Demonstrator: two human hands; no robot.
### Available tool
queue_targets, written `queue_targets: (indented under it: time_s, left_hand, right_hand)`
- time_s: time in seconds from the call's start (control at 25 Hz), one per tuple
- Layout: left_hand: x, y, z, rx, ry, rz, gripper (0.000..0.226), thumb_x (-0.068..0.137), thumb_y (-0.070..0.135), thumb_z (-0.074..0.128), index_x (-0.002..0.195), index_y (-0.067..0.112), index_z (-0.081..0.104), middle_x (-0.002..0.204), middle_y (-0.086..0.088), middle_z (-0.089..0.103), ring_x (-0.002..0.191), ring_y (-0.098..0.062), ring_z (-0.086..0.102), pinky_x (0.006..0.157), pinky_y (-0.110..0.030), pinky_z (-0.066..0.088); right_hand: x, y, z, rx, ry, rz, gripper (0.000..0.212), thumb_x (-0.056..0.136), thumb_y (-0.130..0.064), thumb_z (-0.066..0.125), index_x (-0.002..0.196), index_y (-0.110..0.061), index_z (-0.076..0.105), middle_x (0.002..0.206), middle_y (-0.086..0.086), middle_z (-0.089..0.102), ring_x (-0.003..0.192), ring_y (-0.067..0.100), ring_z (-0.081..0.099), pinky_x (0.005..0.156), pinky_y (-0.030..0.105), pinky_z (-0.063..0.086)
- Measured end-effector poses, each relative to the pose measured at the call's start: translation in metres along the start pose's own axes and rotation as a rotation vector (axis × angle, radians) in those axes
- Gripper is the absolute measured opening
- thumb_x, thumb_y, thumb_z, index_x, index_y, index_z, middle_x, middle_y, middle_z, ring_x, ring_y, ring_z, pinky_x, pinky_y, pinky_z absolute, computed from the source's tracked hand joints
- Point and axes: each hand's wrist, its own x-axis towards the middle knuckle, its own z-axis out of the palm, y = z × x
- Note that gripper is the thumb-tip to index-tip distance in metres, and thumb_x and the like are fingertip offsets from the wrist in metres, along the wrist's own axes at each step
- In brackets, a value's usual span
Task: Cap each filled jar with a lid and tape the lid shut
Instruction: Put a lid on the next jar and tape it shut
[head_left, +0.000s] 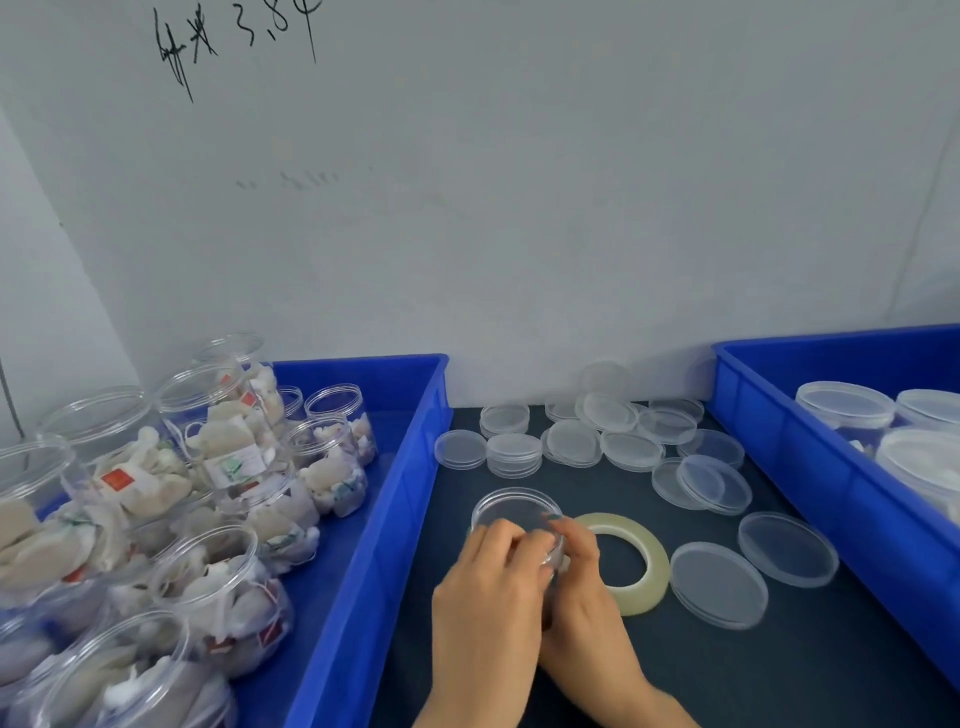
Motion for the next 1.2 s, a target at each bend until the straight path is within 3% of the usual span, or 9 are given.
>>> queue_targets:
  time_s: [0.12, 0.28, 0.4, 0.48, 0.72, 0.84, 0.96, 1.08, 1.2]
  left_hand:
    - [0.000, -0.016, 0.013, -0.097, 0.056, -0.005, 0.035, 0.066, 0.025, 0.090, 0.093, 0.027, 0.069, 0.090, 0.012, 0.060, 0.080, -0.008, 0.062, 0.045, -0.020, 0.052]
    - [0.002, -0.031, 0.031, -0.159, 0.080, -0.051, 0.043, 0.070, 0.040, 0.083, 0.105, 0.032, 0.060, 0.116, 0.015, 0.052, 0.106, -0.003, 0.051, 0.049, -0.009, 0.045]
    - [-0.001, -0.034, 0.051, -0.480, 0.087, -0.218, 0.087, 0.065, 0.052, 0.082, 0.136, 0.039, 0.036, 0.149, 0.008, 0.030, 0.136, 0.003, 0.033, 0.076, -0.003, 0.045]
    - [-0.002, -0.038, 0.059, -0.778, 0.020, -0.340, 0.108, 0.058, 0.051, 0.087, 0.140, 0.054, 0.016, 0.149, 0.012, 0.034, 0.130, 0.015, 0.038, 0.088, -0.002, 0.041]
    - [0.003, -0.048, 0.073, -0.849, -0.074, -0.437, 0.102, 0.061, 0.029, 0.093, 0.125, 0.068, 0.025, 0.135, 0.024, 0.046, 0.118, 0.021, 0.045, 0.085, -0.001, 0.042]
    - [0.003, -0.051, 0.073, -0.880, -0.100, -0.461, 0.095, 0.060, 0.029, 0.095, 0.128, 0.055, 0.033, 0.135, 0.023, 0.048, 0.118, 0.020, 0.046, 0.085, -0.004, 0.045]
    - [0.003, -0.048, 0.071, -0.890, -0.097, -0.460, 0.096, 0.057, 0.036, 0.095, 0.128, 0.054, 0.033, 0.133, 0.025, 0.049, 0.117, 0.019, 0.047, 0.086, -0.006, 0.046]
    - [0.005, -0.043, 0.068, -0.899, -0.086, -0.476, 0.097, 0.049, 0.055, 0.090, 0.127, 0.059, 0.032, 0.130, 0.027, 0.053, 0.116, 0.016, 0.051, 0.090, -0.016, 0.050]
    - [0.006, -0.041, 0.067, -0.900, -0.128, -0.495, 0.100, 0.052, 0.051, 0.088, 0.130, 0.062, 0.026, 0.127, 0.024, 0.057, 0.114, 0.005, 0.059, 0.091, -0.024, 0.055]
  right_hand:
    - [0.004, 0.005, 0.000, 0.010, 0.029, -0.064, 0.083, 0.082, -0.033, 0.071, 0.135, -0.051, 0.009, 0.148, -0.007, 0.027, 0.109, 0.008, 0.059, 0.080, 0.007, 0.043]
    - [0.006, 0.007, -0.003, -0.036, 0.013, -0.139, 0.094, 0.082, -0.016, 0.074, 0.140, -0.049, 0.007, 0.154, -0.005, 0.016, 0.133, 0.008, 0.044, 0.101, 0.016, 0.042]
    - [0.002, 0.020, -0.032, -0.104, -0.148, -0.189, 0.105, 0.077, -0.011, 0.065, 0.149, -0.047, -0.003, 0.160, -0.017, 0.011, 0.139, -0.008, 0.028, 0.112, 0.015, 0.032]
    - [0.000, 0.045, -0.070, -0.330, -0.028, -0.155, 0.103, 0.072, -0.011, 0.066, 0.154, -0.033, 0.008, 0.160, -0.016, 0.018, 0.146, -0.001, 0.019, 0.122, 0.038, 0.023]
    - [-0.019, 0.099, -0.158, -0.904, -0.334, 0.241, 0.087, 0.087, -0.073, 0.038, 0.157, -0.035, 0.002, 0.164, -0.015, 0.008, 0.150, 0.004, -0.007, 0.114, 0.039, -0.027]
    - [-0.023, 0.091, -0.152, -0.984, -0.169, 0.204, 0.090, 0.083, -0.080, 0.024, 0.157, -0.030, 0.014, 0.154, -0.009, 0.032, 0.147, 0.010, 0.020, 0.119, 0.043, -0.018]
    - [-0.002, 0.054, -0.139, -0.551, 0.073, 0.142, 0.091, 0.077, -0.078, 0.038, 0.155, -0.033, 0.026, 0.136, -0.006, 0.043, 0.131, 0.010, 0.037, 0.118, 0.044, 0.026]
    - [0.037, -0.002, -0.105, -0.169, -0.086, -0.037, 0.069, 0.083, -0.078, 0.042, 0.147, -0.058, 0.022, 0.134, -0.018, 0.036, 0.120, -0.007, 0.041, 0.092, 0.013, 0.041]
    - [0.069, -0.036, -0.074, -0.415, -0.246, -0.224, 0.065, 0.085, -0.073, 0.032, 0.147, -0.059, 0.017, 0.141, -0.009, 0.031, 0.121, 0.008, 0.046, 0.092, 0.022, 0.041]
